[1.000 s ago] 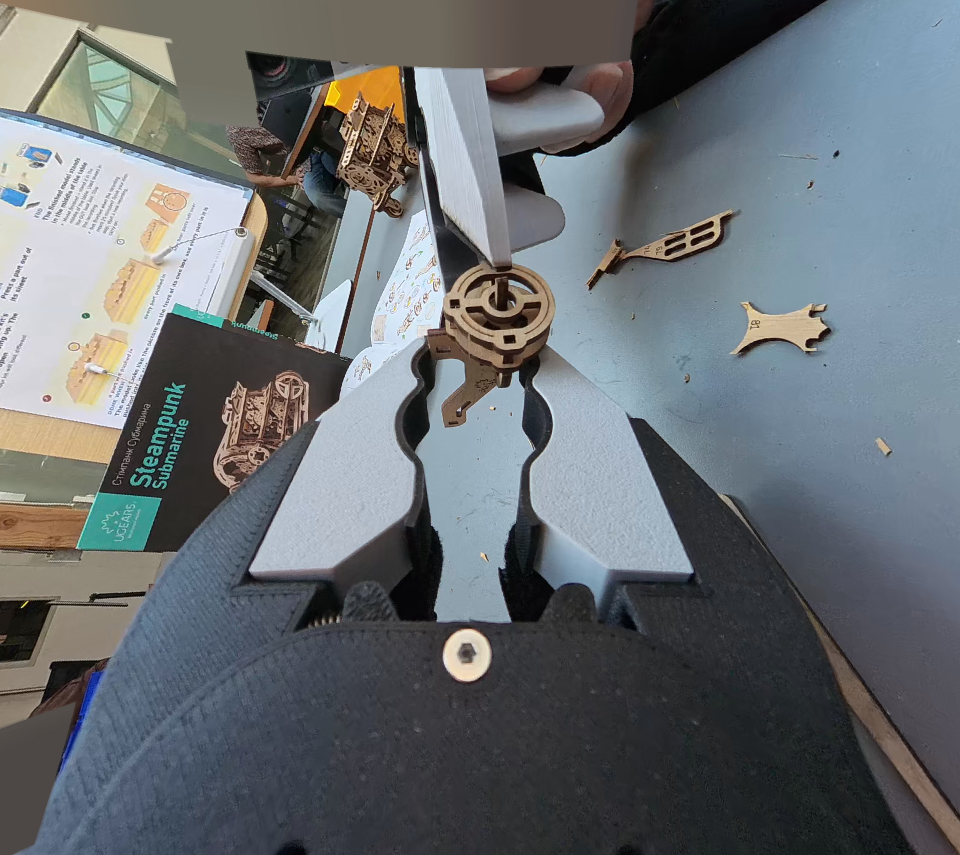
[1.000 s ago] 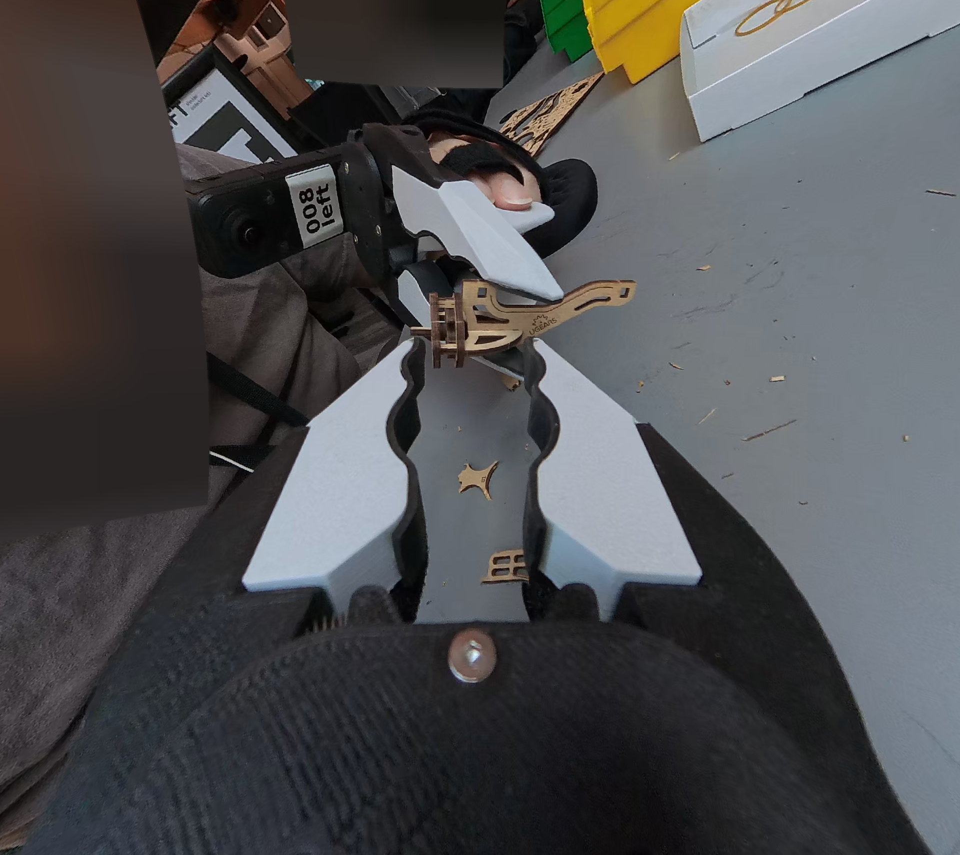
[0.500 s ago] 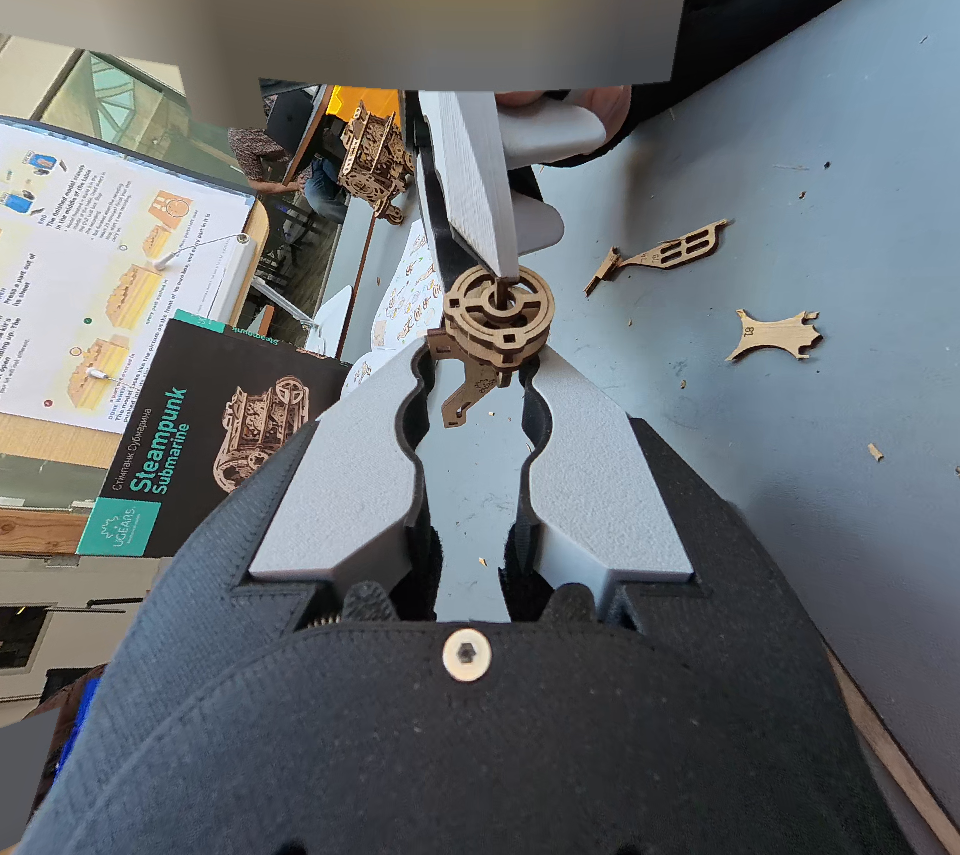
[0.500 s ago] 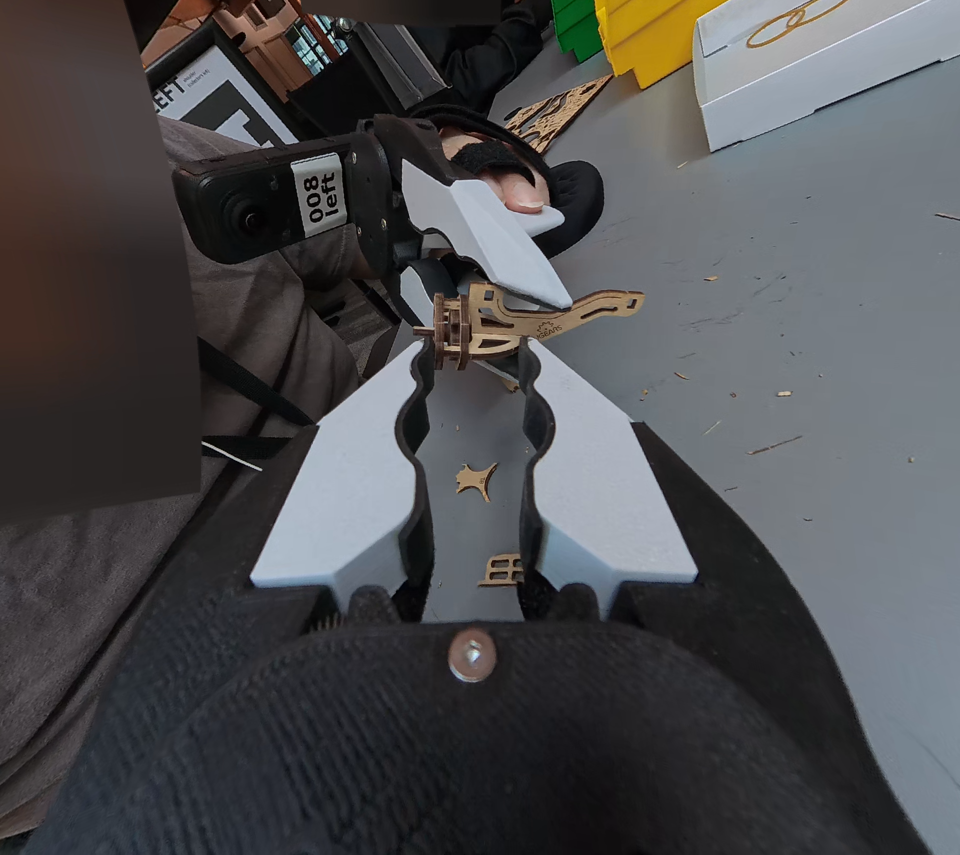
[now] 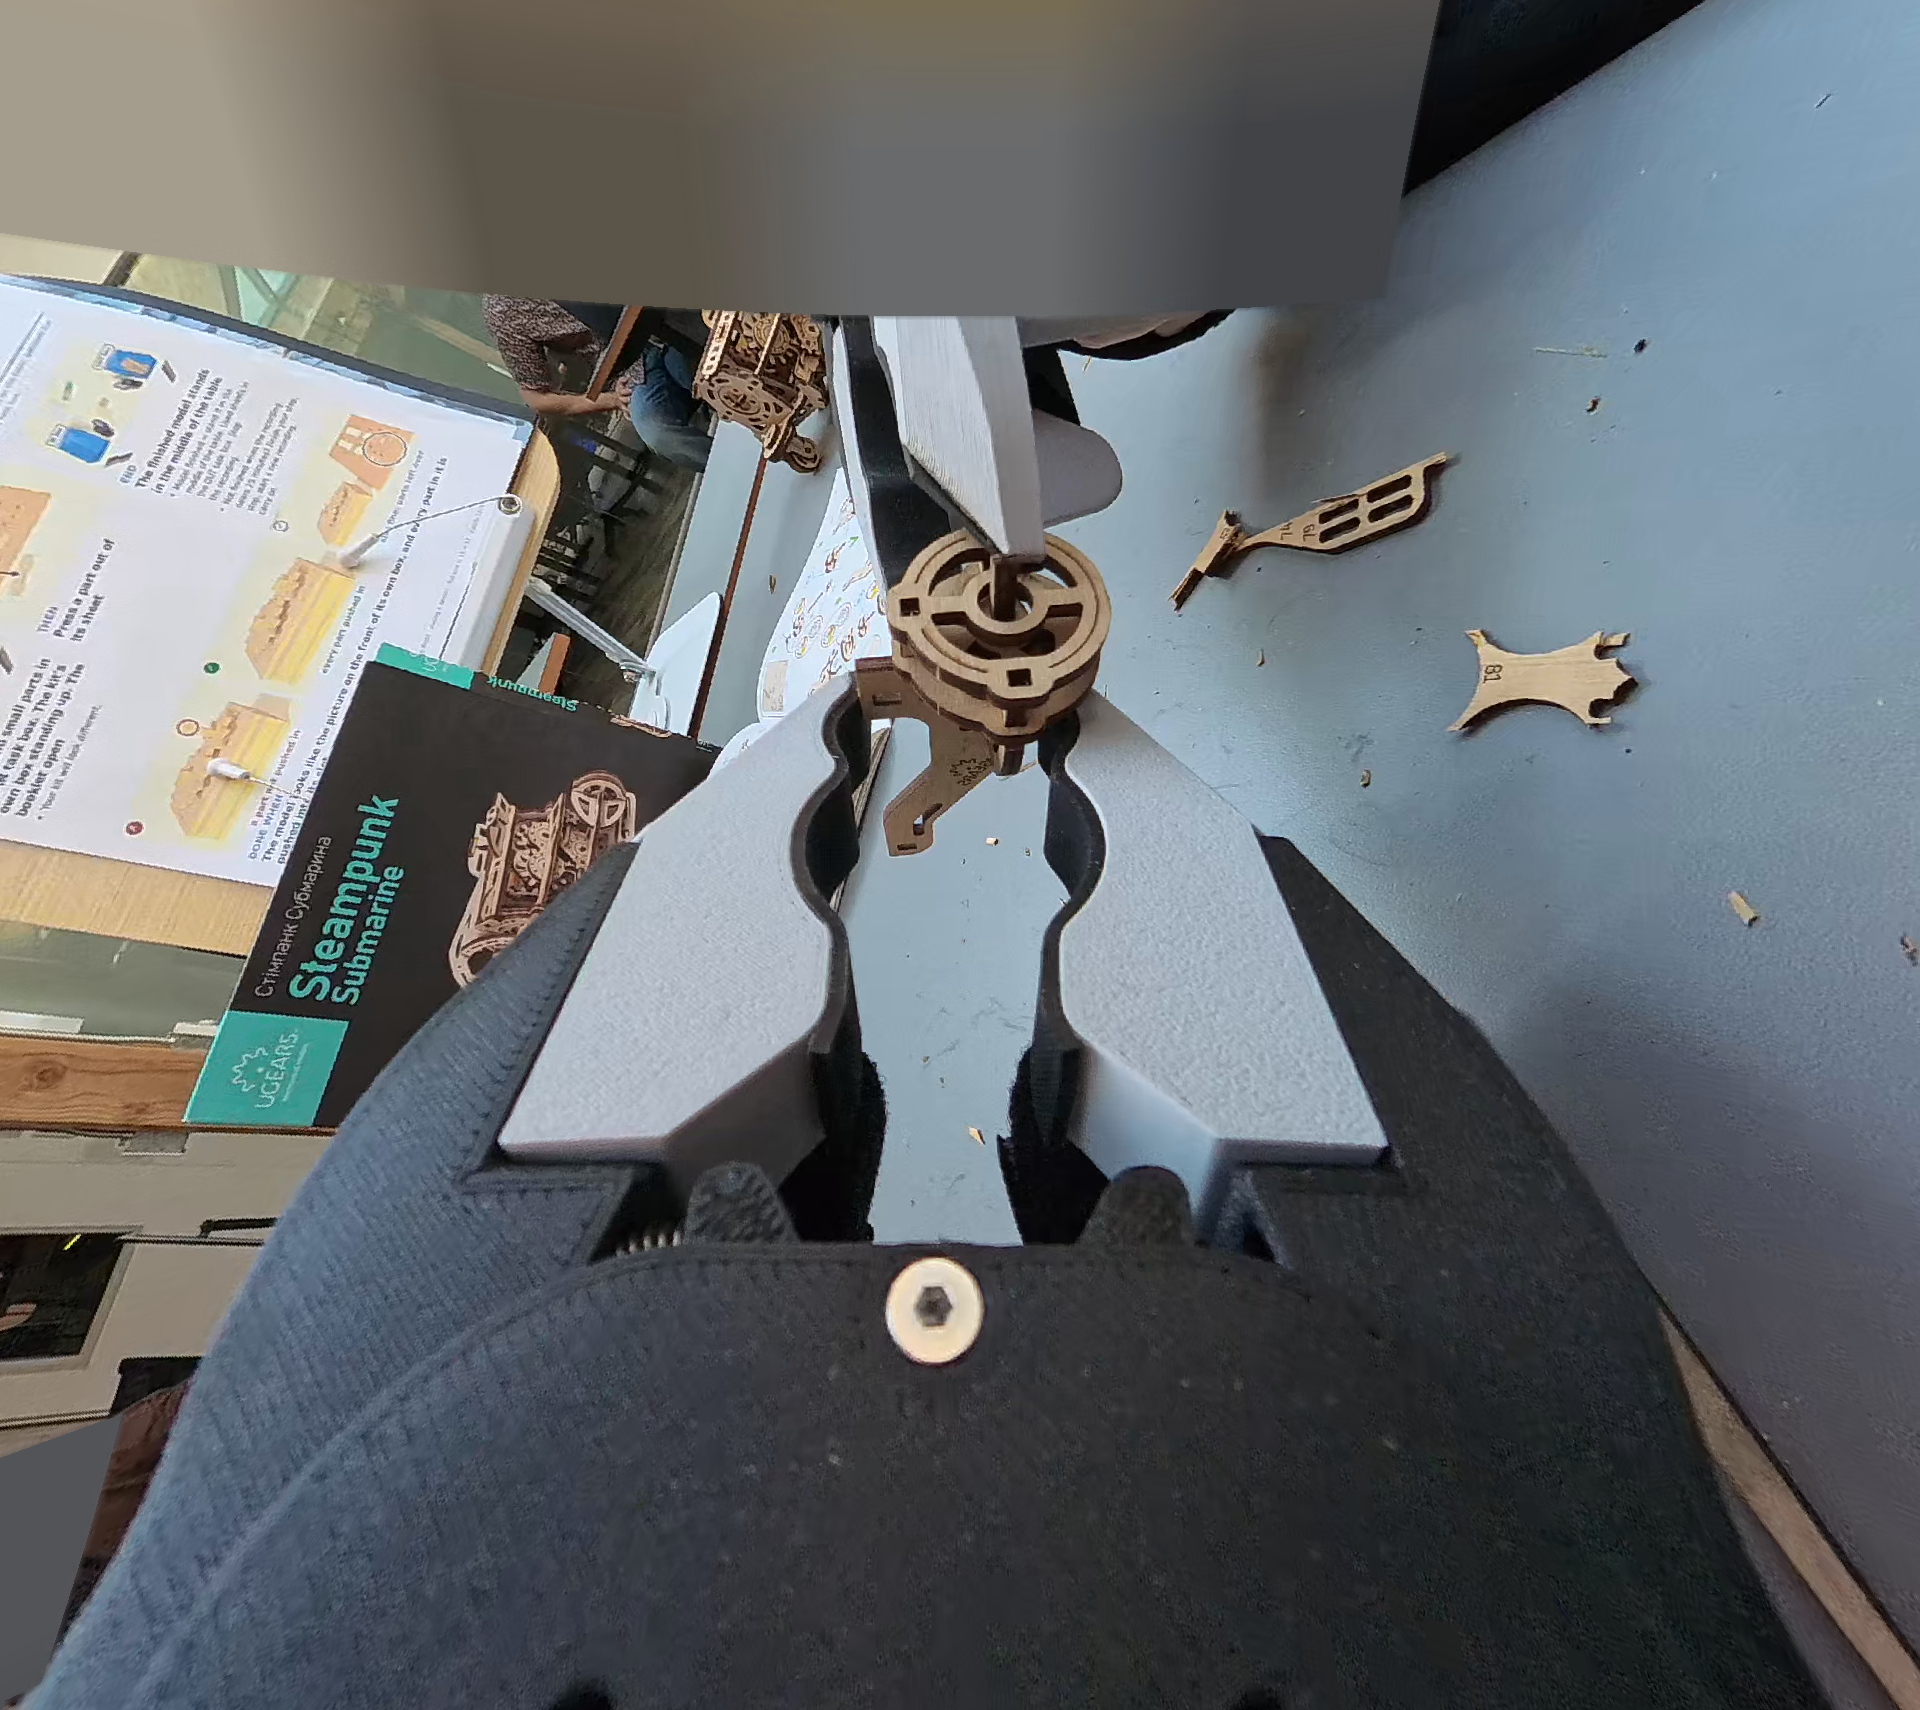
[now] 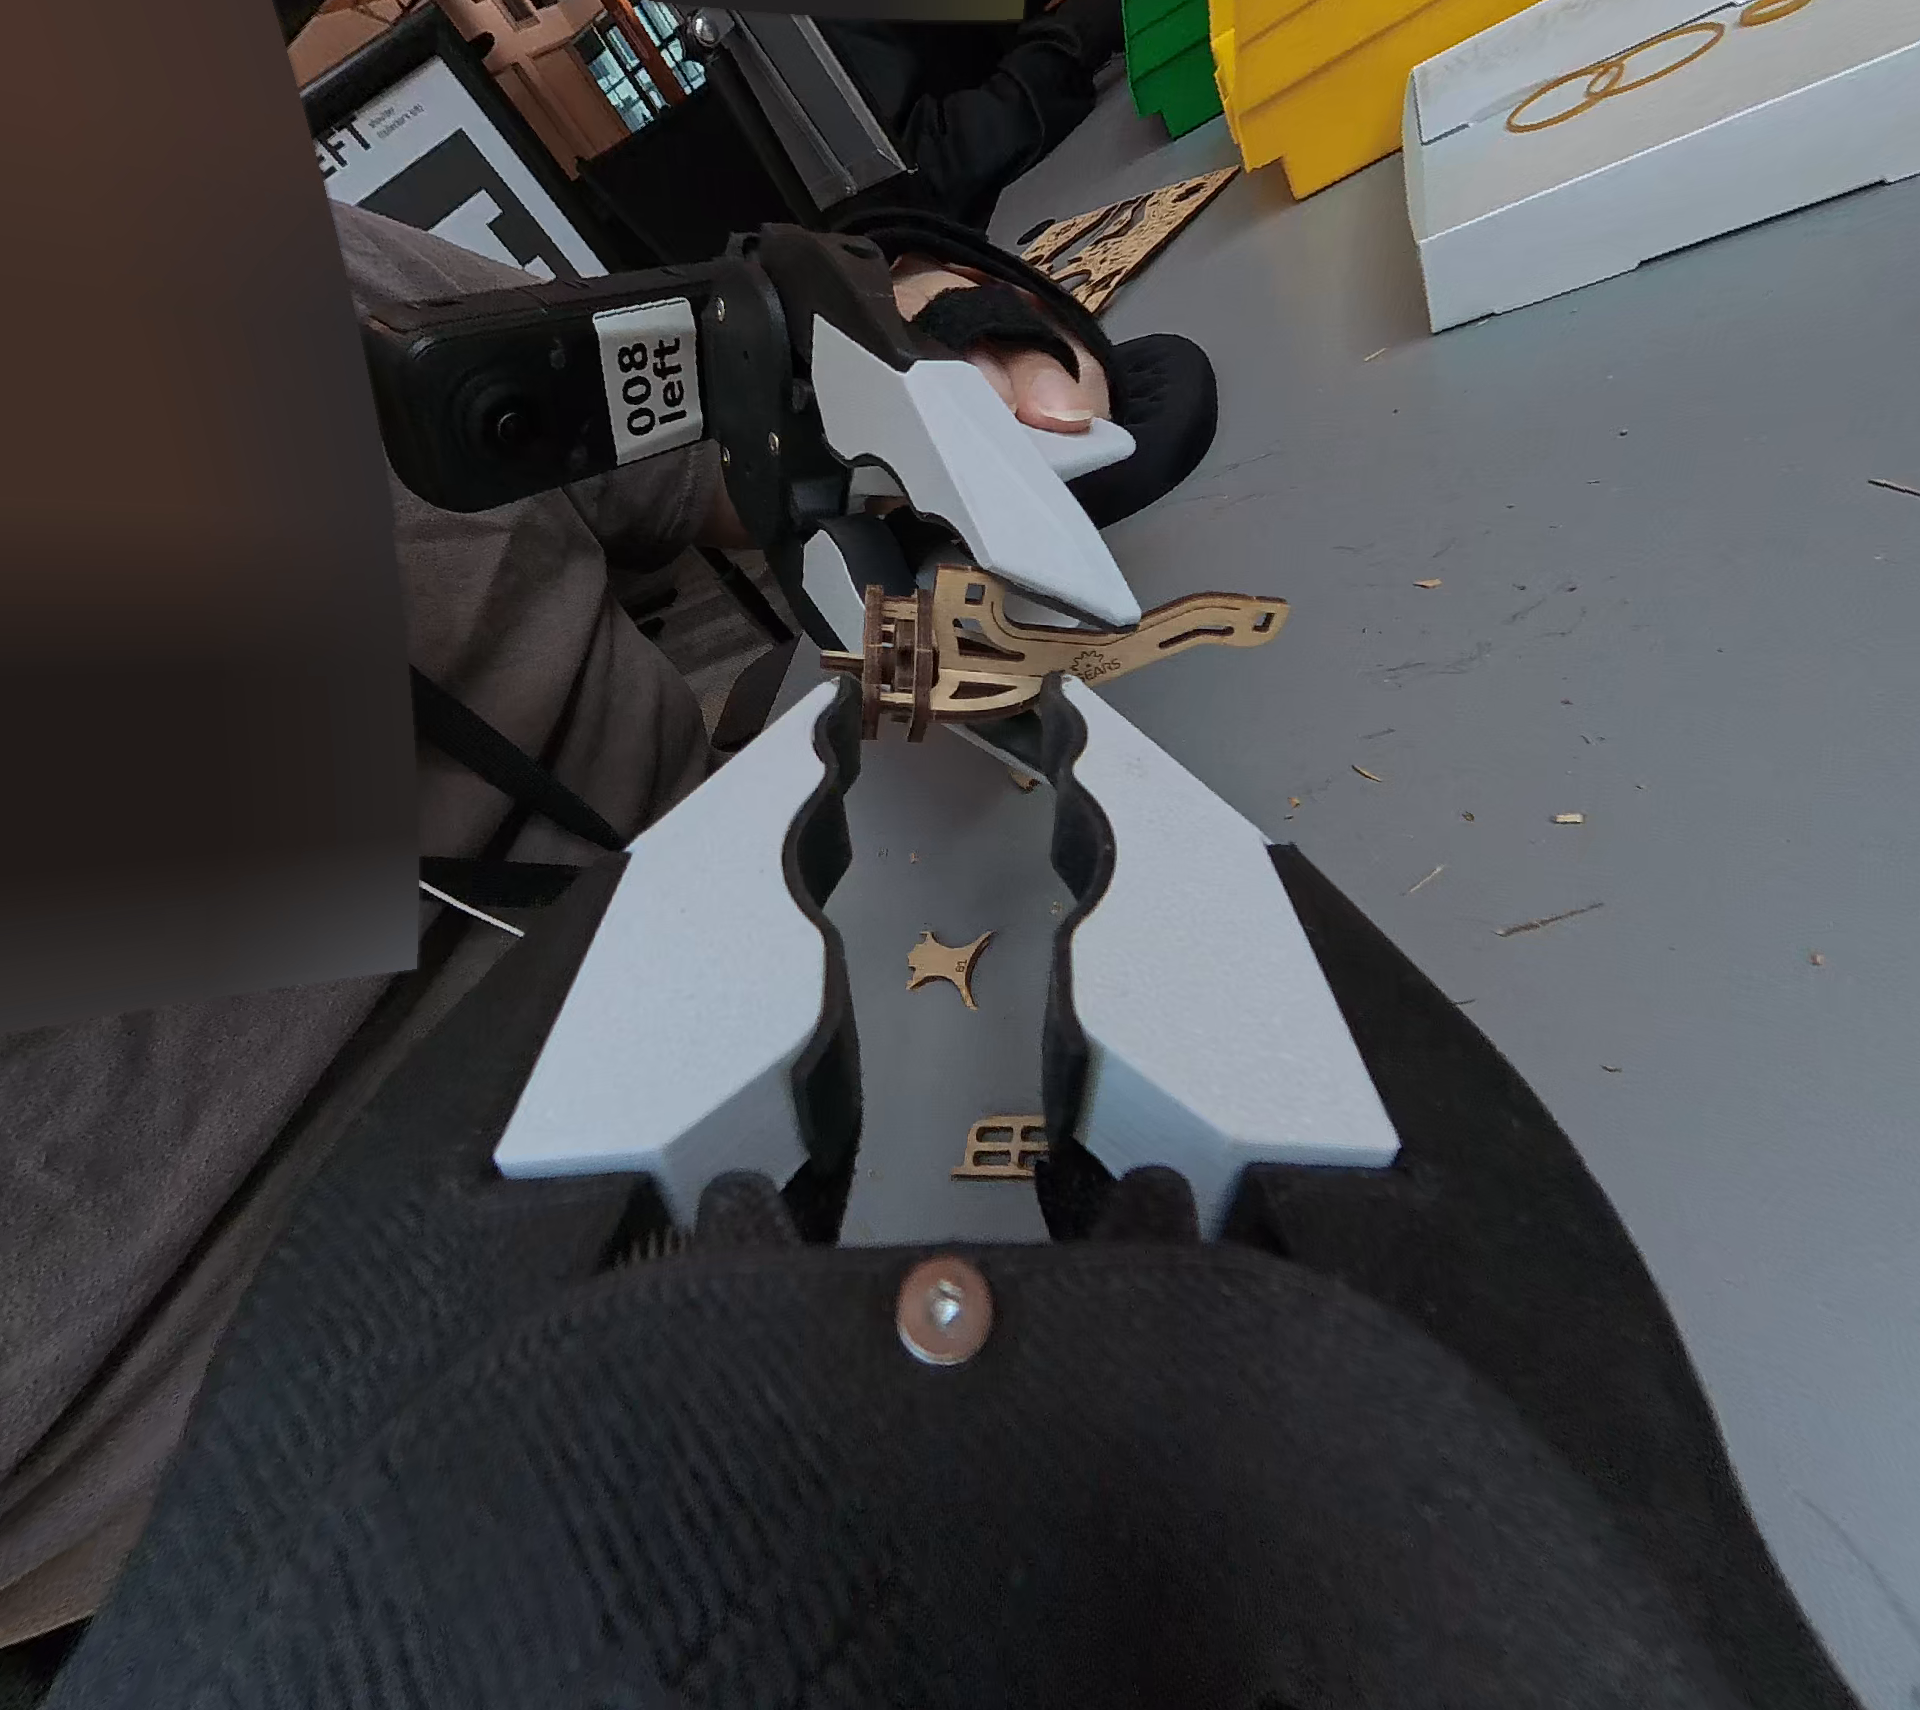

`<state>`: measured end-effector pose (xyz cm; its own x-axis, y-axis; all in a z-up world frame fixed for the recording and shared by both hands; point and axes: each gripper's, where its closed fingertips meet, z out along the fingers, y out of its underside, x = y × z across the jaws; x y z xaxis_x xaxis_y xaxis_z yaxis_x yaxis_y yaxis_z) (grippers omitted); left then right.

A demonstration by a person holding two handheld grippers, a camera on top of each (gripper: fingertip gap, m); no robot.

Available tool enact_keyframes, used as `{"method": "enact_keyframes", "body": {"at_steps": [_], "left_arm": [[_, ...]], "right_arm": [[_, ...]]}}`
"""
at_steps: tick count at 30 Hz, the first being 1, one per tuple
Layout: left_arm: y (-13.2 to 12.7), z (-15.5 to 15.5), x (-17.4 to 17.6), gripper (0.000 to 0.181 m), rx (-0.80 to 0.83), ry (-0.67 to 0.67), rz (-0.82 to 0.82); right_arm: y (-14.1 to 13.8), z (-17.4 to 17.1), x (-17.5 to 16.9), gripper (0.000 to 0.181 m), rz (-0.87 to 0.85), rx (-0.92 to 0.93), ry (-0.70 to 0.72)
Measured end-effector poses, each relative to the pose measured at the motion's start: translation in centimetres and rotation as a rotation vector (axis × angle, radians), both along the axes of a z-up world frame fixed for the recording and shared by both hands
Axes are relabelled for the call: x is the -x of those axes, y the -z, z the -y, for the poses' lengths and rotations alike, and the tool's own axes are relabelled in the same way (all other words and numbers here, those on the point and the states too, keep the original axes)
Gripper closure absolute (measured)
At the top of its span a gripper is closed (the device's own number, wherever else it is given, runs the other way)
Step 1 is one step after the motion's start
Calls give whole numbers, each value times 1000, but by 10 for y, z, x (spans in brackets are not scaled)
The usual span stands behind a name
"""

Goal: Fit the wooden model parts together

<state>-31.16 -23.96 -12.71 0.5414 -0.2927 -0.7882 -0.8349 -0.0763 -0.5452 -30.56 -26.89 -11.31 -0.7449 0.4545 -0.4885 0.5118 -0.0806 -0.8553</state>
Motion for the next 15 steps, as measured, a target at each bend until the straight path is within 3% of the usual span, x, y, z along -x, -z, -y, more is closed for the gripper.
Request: {"method": "enact_keyframes", "body": {"at_steps": [15], "left_arm": [[1, 0, 0, 150, 5, 3, 2]], "right_arm": [[1, 1, 1, 149, 7, -9, 7]]}}
